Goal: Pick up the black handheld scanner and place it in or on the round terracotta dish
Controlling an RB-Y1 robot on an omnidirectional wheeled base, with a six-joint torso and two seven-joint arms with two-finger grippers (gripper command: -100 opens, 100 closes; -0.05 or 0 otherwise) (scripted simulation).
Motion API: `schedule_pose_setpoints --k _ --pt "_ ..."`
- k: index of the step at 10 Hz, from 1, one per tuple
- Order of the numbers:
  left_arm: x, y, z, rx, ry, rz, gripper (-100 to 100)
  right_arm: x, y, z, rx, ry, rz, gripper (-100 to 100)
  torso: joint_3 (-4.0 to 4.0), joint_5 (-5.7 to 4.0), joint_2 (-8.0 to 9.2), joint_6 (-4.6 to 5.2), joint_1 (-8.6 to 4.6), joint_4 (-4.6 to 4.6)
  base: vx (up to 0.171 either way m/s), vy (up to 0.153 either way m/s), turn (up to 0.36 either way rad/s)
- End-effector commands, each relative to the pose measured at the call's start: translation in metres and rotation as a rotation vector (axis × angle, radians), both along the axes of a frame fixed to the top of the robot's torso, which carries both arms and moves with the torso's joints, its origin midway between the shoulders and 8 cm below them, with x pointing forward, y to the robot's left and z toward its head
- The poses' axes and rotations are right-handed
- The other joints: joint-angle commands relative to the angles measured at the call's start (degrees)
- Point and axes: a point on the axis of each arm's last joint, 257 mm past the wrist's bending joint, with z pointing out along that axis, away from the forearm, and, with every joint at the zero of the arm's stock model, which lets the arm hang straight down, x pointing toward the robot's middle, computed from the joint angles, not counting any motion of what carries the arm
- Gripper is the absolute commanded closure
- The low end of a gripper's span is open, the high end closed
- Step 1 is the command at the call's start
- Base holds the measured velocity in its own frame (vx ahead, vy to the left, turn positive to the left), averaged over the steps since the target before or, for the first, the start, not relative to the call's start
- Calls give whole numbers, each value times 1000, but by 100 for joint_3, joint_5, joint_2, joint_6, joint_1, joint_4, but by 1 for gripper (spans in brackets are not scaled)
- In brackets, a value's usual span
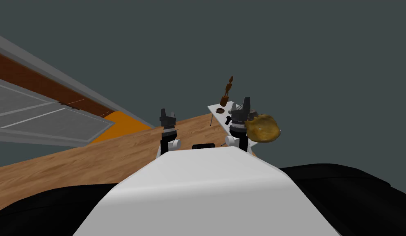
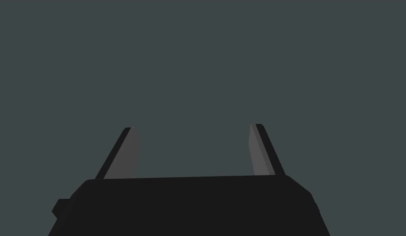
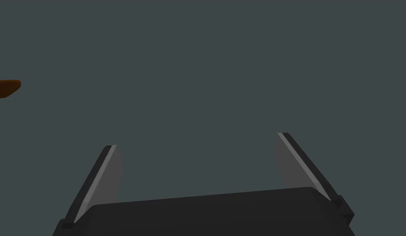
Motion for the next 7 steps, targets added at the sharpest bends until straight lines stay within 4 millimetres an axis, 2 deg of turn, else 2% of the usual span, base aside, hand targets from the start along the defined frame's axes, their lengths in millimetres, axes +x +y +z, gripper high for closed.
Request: schedule_pose_setpoints --k 1,4,7 --pt "0 0 0 0 0 0 0 3 5 -6 -29 17 30 -100 0 0 0 0 0 0 -30 -7 79" --pt "0 0 0 0 0 0 0 13 8 -26 -46 64 95 -100 23 -5 41 -1 -25 8 -118 -53 148" --pt "0 0 0 0 0 0 0 27 1 -55 3 122 153 -100 43 -7 75 -1 -30 16 -204 -57 254"
